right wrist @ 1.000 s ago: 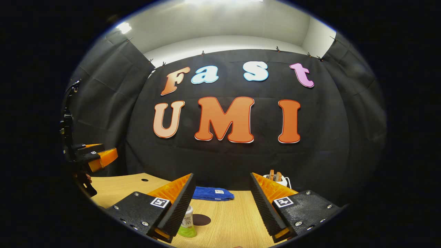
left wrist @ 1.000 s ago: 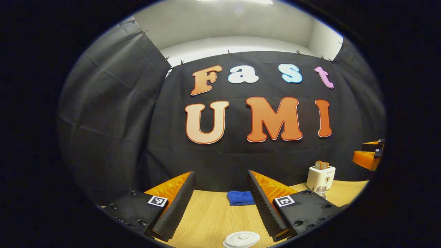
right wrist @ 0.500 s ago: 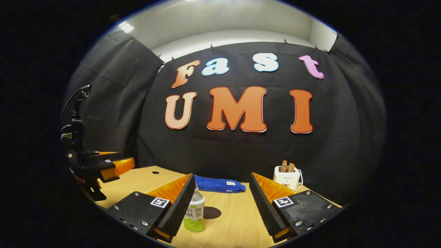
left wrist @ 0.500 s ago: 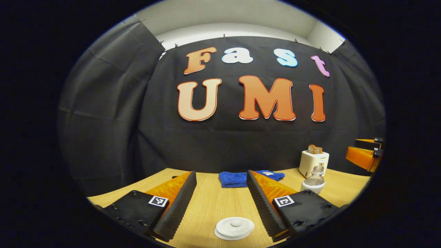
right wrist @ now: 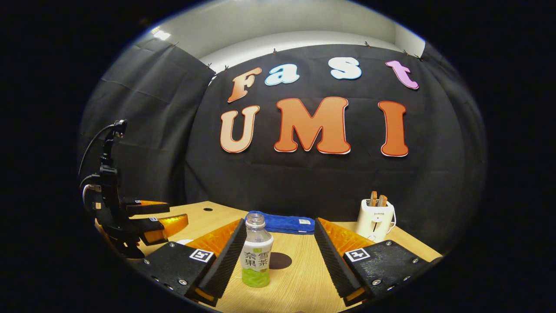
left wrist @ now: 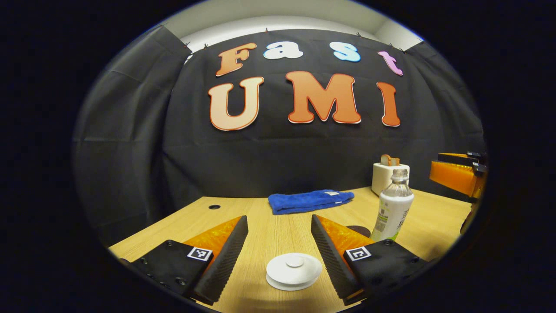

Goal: Open the teacup lid with one hand, grasp the water bottle and pour water into the teacup with the other hand; after pouring, place the water bottle on the coaster and then close the teacup lid.

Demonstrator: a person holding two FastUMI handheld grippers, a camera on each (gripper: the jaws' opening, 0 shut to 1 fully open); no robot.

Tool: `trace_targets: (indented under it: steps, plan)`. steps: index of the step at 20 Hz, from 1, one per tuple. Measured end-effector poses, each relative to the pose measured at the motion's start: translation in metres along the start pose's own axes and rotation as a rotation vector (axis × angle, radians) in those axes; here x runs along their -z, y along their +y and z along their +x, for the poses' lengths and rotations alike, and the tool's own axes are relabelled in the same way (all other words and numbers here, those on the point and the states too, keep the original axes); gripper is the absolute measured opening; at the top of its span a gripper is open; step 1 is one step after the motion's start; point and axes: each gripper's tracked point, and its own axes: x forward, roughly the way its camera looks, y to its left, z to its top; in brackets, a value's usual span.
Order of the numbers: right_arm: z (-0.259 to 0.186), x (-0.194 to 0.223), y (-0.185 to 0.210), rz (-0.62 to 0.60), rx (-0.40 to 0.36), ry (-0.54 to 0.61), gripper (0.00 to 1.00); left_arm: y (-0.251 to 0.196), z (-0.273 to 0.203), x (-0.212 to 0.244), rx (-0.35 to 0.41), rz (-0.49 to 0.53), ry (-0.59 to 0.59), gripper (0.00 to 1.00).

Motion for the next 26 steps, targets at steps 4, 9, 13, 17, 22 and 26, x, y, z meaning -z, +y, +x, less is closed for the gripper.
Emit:
trace_targets:
  steps: [4, 9, 13, 17, 22, 26]
  plan:
    - [0.003, 0.012, 0.004, -0.007, -0.015, 0.027, 0.94, -0.003, 0.008, 0.034, 0.027, -0.01, 0.083, 0.96]
    - [0.004, 0.023, 0.01, -0.015, -0.033, 0.054, 0.94, -0.011, 0.015, 0.062, 0.059, 0.023, 0.145, 0.88]
    - [0.007, 0.026, 0.011, -0.013, -0.036, 0.064, 0.94, -0.009, 0.015, 0.069, 0.056, 0.048, 0.157, 0.76]
    - [0.006, 0.028, 0.012, -0.019, -0.039, 0.07, 0.94, -0.016, 0.02, 0.07, 0.071, 0.049, 0.161, 0.56]
    - [0.005, 0.029, 0.012, -0.021, -0.041, 0.073, 0.94, -0.018, 0.022, 0.071, 0.071, 0.062, 0.168, 0.42]
    - [0.005, 0.031, 0.012, -0.014, -0.042, 0.078, 0.94, -0.016, 0.023, 0.069, 0.06, 0.055, 0.163, 0.34]
